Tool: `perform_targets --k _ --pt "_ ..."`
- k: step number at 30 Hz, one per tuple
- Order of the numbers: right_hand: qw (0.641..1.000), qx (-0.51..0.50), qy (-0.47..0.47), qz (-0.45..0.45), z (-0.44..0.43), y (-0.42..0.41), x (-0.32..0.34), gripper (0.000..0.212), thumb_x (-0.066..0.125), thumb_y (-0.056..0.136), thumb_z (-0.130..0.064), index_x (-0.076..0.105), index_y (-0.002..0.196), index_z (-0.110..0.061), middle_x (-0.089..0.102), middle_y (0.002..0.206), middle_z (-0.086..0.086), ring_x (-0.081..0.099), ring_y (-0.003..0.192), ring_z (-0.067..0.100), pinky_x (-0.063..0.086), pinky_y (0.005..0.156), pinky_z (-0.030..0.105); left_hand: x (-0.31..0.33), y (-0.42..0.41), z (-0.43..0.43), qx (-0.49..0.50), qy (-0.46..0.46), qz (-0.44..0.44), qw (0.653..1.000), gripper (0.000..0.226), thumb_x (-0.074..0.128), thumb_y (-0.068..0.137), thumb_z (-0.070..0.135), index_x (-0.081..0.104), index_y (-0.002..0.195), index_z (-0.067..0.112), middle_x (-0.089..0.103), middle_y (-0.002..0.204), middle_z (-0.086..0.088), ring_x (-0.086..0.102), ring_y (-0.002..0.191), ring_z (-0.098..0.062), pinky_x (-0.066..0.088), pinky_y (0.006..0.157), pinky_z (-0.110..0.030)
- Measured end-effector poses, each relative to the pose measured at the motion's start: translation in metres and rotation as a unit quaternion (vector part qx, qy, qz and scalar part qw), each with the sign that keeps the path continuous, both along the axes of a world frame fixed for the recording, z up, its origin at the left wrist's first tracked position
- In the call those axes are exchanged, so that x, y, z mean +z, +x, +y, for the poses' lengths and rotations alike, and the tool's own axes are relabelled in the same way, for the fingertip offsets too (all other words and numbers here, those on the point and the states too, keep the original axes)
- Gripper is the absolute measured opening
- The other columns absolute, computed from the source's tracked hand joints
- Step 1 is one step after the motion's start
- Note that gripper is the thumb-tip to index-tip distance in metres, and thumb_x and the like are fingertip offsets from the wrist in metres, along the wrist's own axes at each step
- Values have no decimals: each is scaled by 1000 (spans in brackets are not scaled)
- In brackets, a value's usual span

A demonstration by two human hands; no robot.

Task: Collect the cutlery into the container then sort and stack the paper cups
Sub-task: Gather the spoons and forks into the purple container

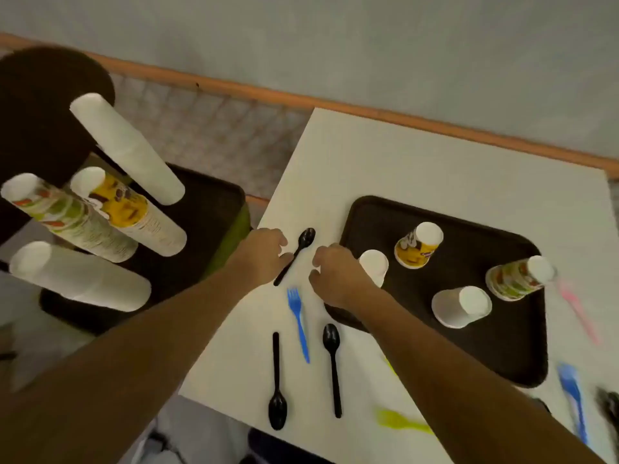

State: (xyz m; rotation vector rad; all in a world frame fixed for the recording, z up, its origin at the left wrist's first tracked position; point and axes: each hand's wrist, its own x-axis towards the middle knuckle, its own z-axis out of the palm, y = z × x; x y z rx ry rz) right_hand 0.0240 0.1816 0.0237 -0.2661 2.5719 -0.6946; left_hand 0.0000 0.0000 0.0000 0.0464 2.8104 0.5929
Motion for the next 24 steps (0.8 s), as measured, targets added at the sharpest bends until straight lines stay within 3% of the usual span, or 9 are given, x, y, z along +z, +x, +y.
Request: perform_targets --k 4,6,8,11,14,17,21,24 --pt "997 26 42 -54 -13 32 -35 16 59 99 -26 60 107 -12 61 108 7 63 96 24 55 85 35 -27 4 14 51 24 -37 998 52 74 88 45 63 126 10 67 119 -8 62 108 -23 51 92 -34" --pt "996 46 64 -32 -21 51 -48 15 57 99 -26 58 103 -12 61 107 9 64 96 28 47 74 32 -40 4 21 50 15 -54 997 55 74 88 46 62 127 10 66 119 -9 61 110 -25 52 93 -37" --pt "994 59 87 10 -26 65 -53 18 54 99 -24 60 109 -9 61 108 10 65 96 31 42 70 33 -45 5 24 50 7 -49 998 47 75 89 39 63 123 9 65 117 -11 61 110 -27 52 92 -39" --pt "986 95 129 39 -33 80 -64 26 54 103 -23 59 124 -9 62 111 9 66 96 26 53 77 33 -50 7 25 48 -20 -58 997 27 72 89 24 65 108 5 67 107 -13 63 102 -31 54 84 -43" --pt "982 96 154 41 -37 87 -70 28 59 101 -15 57 128 -7 60 111 8 66 96 22 55 77 32 -49 13 22 66 -19 -83 994 22 69 87 20 64 101 4 66 98 -12 64 89 -30 54 72 -39" --pt "987 70 139 22 -40 91 -71 26 60 99 -12 56 124 -8 59 112 7 67 97 23 56 78 33 -47 19 12 101 -10 -72 992 22 58 95 24 60 101 2 63 95 -11 62 84 -28 48 64 -36" --pt "995 11 93 22 -39 97 -61 16 51 101 -20 55 113 -10 63 105 7 66 90 26 48 68 34 -41 37 -13 164 65 -24 984 20 42 103 17 53 100 1 60 99 -20 59 88 -35 51 73 -45" --pt "997 -30 64 31 -26 113 -56 14 49 101 -23 50 109 -12 62 98 8 62 85 27 37 63 33 -38 64 -32 144 139 -11 980 20 45 100 11 41 80 16 50 75 -8 46 64 -25 40 55 -35"
